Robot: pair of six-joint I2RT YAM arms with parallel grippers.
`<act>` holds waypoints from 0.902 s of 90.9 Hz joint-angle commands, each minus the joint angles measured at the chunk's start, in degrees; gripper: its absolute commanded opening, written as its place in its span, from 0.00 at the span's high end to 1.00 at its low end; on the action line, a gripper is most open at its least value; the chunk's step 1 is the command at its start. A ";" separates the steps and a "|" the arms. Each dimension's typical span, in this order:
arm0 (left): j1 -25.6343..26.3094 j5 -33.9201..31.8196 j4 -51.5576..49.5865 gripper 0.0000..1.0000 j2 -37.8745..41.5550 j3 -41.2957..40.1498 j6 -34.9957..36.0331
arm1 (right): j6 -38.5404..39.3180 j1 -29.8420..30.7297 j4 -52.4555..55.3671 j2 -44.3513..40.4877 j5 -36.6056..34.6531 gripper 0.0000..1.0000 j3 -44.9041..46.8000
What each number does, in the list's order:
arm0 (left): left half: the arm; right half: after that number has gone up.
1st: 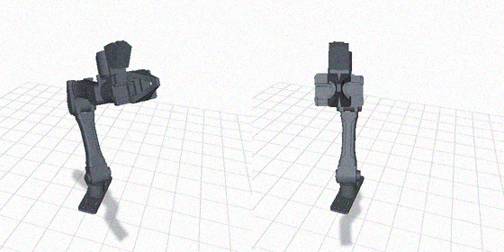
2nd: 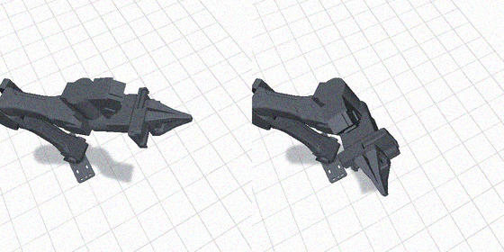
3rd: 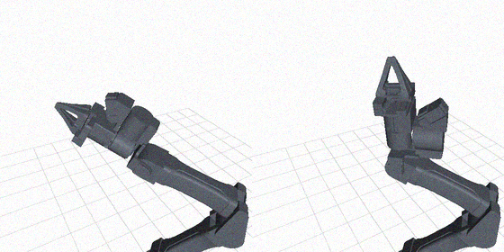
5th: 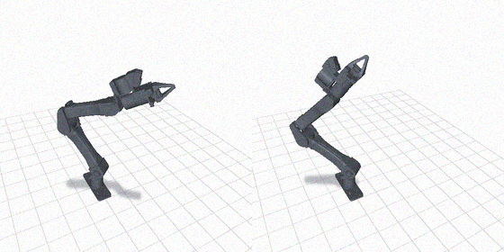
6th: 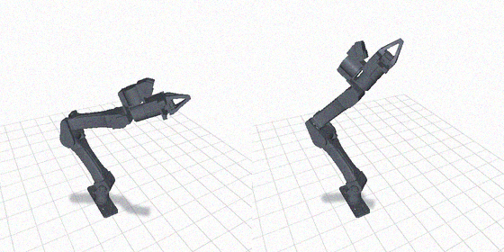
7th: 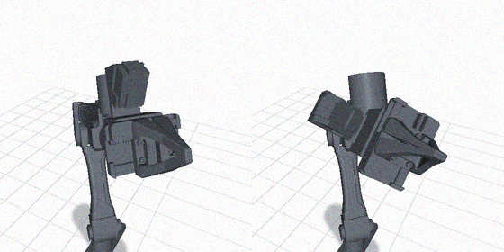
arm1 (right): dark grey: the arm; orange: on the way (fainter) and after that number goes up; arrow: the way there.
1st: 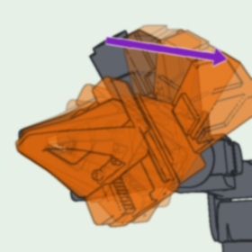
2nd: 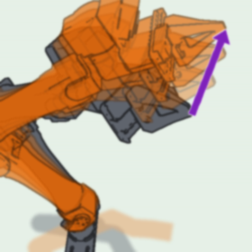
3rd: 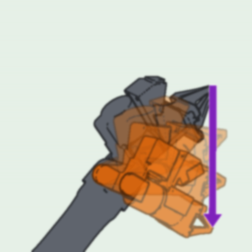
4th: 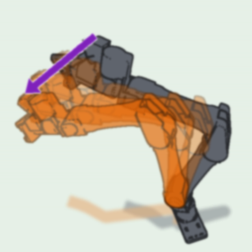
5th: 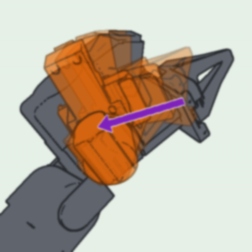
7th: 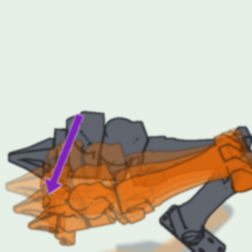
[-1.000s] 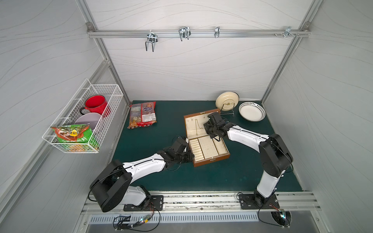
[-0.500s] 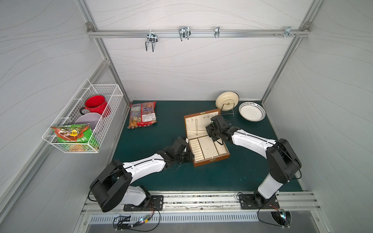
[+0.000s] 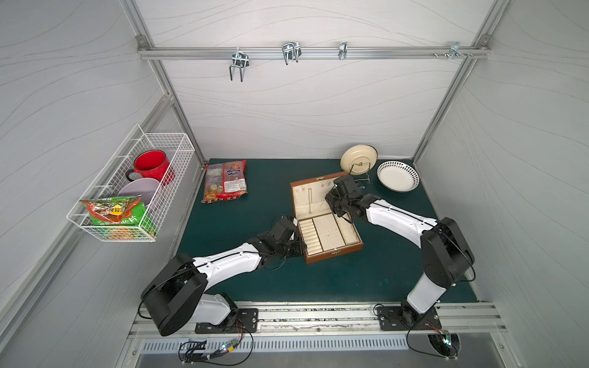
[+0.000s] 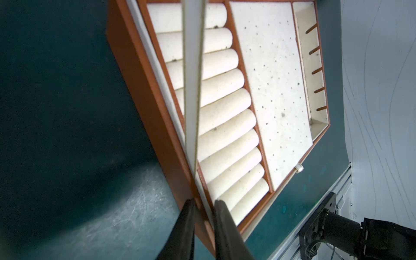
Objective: Put jewelry chain into jewelry box
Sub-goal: Adjust the necklace in the storage slot, then reset both arms
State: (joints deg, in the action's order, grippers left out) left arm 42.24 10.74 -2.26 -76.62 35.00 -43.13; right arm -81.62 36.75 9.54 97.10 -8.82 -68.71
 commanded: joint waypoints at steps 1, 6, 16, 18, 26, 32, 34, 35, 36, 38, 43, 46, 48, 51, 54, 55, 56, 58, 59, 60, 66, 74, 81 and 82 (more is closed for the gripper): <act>0.30 -2.03 -6.95 0.80 2.85 2.08 1.87 | 7.27 -0.46 3.07 -2.97 -0.68 0.55 -0.69; 0.29 -2.88 -9.24 0.79 4.63 3.36 2.33 | 10.53 -0.65 5.17 -4.94 -0.80 0.49 -0.55; 0.28 -5.11 -14.66 0.71 8.61 6.11 3.26 | 19.01 -0.94 7.89 -10.17 -1.78 0.07 0.95; 0.27 -5.73 -16.05 0.70 9.45 6.61 3.41 | 20.90 -0.93 8.51 -11.30 -2.27 0.02 1.43; 0.10 -8.88 -21.71 0.54 13.17 8.87 3.56 | 27.63 -1.00 11.07 -16.80 -4.82 0.01 3.85; -0.07 -12.25 -26.03 0.40 16.09 10.53 3.14 | 32.38 -1.21 12.76 -20.80 -7.72 0.01 5.74; -0.21 -13.58 -27.33 0.37 17.15 11.12 3.01 | 34.57 -1.21 13.04 -22.35 -8.79 0.01 6.63; -0.26 -14.23 -28.14 0.35 17.62 11.35 2.99 | 35.42 -1.18 13.13 -23.03 -9.34 0.01 6.99; -0.33 -15.08 -28.76 0.33 18.20 11.64 2.94 | 36.86 -1.21 13.18 -23.59 -9.93 0.01 7.53; -0.58 -16.88 -30.67 0.28 19.17 12.19 2.83 | 39.03 -1.19 13.28 -25.06 -11.38 0.01 8.54; -1.38 -21.46 -34.30 0.14 21.76 13.40 2.39 | 43.99 -1.36 12.72 -28.85 -15.06 0.01 11.27; -2.16 -23.75 -36.01 0.02 23.36 13.95 2.47 | 47.16 -1.39 12.12 -31.07 -17.87 0.01 12.57; -2.93 -25.86 -36.64 0.01 24.10 14.24 2.71 | 49.23 -1.46 11.52 -32.27 -19.91 0.01 14.09; -4.16 -28.75 -37.75 0.00 25.47 14.37 3.44 | 52.45 -1.70 10.14 -34.27 -22.70 0.01 16.12; -5.69 -31.27 -38.27 0.00 26.91 14.30 4.09 | 55.48 -2.38 8.69 -35.86 -24.95 0.01 18.34; -6.43 -32.21 -38.35 0.00 27.24 14.26 4.41 | 56.20 -2.51 8.32 -36.51 -25.64 0.01 19.00; -7.07 -32.86 -38.35 0.00 27.54 14.15 4.96 | 57.27 -2.76 7.91 -37.05 -26.47 0.01 19.47; -8.18 -34.00 -38.28 0.00 28.34 14.07 6.08 | 58.99 -3.53 6.91 -38.01 -27.65 0.01 21.00; -9.12 -34.63 -38.18 0.00 28.70 13.96 6.68 | 59.85 -4.10 6.29 -38.60 -28.00 0.01 21.78; -9.95 -35.12 -38.09 0.00 28.98 13.91 7.33 | 60.94 -4.39 5.18 -39.06 -28.22 0.01 22.52; -15.29 -36.24 -35.72 0.00 29.34 13.29 11.39 | 67.11 -8.43 -0.50 -41.01 -27.70 0.01 27.19; -20.20 -41.56 -31.41 0.00 26.25 11.30 15.48 | 73.63 -14.05 -7.07 -41.96 -27.77 0.01 32.25; -22.35 -48.61 -20.82 0.00 22.11 7.41 20.75 | 75.01 -20.07 -11.11 -41.22 -25.73 0.01 35.69; -22.63 -48.93 -18.95 0.00 21.28 6.68 21.75 | 74.98 -20.86 -11.69 -40.90 -25.33 0.01 36.11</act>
State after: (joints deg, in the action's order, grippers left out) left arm 22.48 -26.96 -34.35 -49.58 45.91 -30.89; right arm -15.66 21.87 7.62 56.10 -33.41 -36.05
